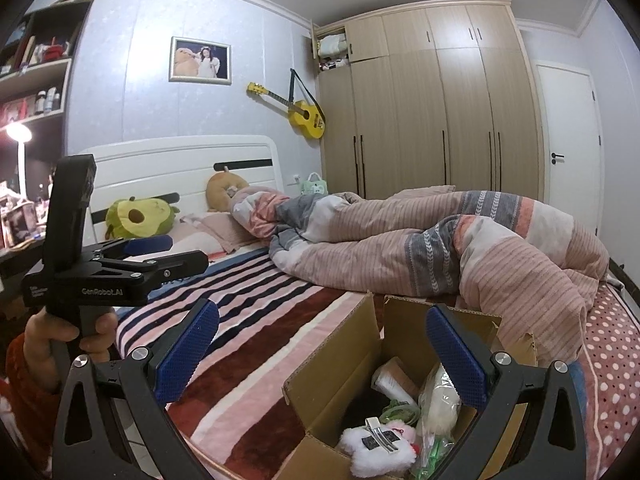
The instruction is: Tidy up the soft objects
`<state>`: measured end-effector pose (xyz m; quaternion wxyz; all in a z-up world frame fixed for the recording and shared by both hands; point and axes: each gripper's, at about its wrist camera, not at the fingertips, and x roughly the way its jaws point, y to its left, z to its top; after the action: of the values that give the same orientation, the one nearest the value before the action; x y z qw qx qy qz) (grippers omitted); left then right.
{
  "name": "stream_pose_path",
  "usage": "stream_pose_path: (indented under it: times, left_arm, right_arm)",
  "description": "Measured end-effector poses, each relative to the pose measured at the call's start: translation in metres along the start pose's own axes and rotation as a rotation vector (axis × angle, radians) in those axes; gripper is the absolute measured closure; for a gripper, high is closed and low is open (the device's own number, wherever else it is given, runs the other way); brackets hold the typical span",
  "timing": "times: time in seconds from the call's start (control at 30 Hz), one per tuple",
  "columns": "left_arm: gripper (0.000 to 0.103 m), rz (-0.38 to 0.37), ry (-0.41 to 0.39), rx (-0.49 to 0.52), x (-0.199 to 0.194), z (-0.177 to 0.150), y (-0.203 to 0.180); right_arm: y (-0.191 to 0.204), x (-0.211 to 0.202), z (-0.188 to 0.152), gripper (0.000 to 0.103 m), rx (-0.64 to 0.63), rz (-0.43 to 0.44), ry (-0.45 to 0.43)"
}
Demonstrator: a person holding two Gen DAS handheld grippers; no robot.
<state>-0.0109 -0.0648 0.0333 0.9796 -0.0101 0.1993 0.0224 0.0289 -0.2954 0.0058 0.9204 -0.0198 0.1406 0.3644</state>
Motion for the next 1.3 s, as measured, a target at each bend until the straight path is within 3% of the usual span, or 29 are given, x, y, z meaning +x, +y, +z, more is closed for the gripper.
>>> stream_pose_path:
  times: [1.3]
  left_arm:
    - [0.000,-0.014,-0.005,0.006,-0.0002,0.0019,-0.0020]
  right_arm:
    - [-0.0019,-0.0013,-0.0008,0.000,0.010,0.004,0.001]
